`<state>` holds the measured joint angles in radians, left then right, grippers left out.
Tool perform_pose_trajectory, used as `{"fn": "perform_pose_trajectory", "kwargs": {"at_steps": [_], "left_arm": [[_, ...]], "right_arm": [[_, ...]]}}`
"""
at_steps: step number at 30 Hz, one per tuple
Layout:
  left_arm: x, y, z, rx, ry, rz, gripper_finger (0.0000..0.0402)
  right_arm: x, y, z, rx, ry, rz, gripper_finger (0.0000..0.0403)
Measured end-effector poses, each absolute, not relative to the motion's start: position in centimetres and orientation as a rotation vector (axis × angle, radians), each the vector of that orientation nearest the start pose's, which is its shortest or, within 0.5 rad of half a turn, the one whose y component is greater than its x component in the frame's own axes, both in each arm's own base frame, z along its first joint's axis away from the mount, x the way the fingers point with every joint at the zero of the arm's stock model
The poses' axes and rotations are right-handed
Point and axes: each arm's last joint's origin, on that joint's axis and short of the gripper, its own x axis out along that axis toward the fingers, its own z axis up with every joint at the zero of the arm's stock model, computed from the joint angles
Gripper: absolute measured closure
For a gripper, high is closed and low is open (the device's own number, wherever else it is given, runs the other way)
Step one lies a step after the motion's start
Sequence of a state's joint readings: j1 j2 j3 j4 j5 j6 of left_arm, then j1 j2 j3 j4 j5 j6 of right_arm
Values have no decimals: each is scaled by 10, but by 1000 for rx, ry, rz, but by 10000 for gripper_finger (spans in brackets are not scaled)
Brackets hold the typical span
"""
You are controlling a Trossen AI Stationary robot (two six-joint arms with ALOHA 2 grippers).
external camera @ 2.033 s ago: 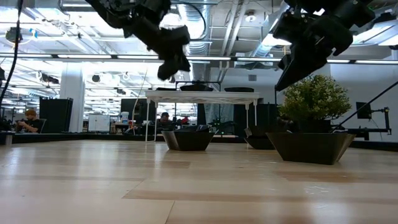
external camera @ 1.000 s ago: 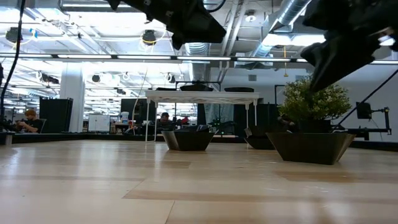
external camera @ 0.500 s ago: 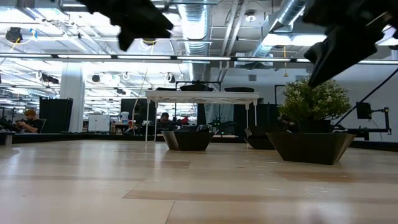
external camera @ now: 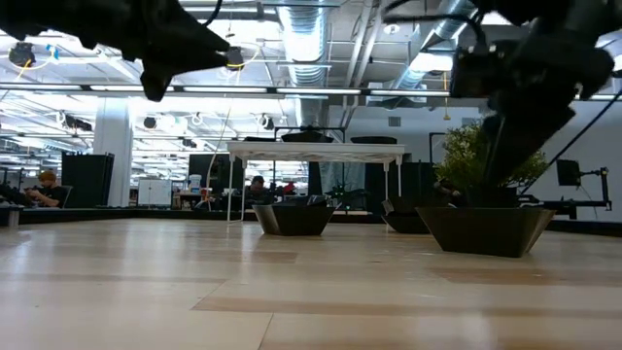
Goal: Pick & Place Mini shaped plates
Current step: Stack the black distorted square plate on top of the black distorted square plate on the shelf
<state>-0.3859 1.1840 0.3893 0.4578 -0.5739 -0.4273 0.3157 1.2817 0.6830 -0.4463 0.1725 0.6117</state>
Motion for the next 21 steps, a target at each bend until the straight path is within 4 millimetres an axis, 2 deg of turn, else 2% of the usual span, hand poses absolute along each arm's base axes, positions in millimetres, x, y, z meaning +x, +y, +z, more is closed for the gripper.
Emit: {"fn": "perform_pose_trajectory", "kwargs": {"at_steps": [8, 14, 21], "left_arm": [[211, -69, 184, -267, 246, 247, 305], [211, -69, 183, -264, 251, 248, 305], [212, -69, 187, -193, 219, 229, 305]], "right_arm": [[241, 70, 173, 296, 1059, -219, 214], [244, 68, 162, 297, 1114, -232, 225], [244, 64, 164, 307, 1105, -243, 244]]}}
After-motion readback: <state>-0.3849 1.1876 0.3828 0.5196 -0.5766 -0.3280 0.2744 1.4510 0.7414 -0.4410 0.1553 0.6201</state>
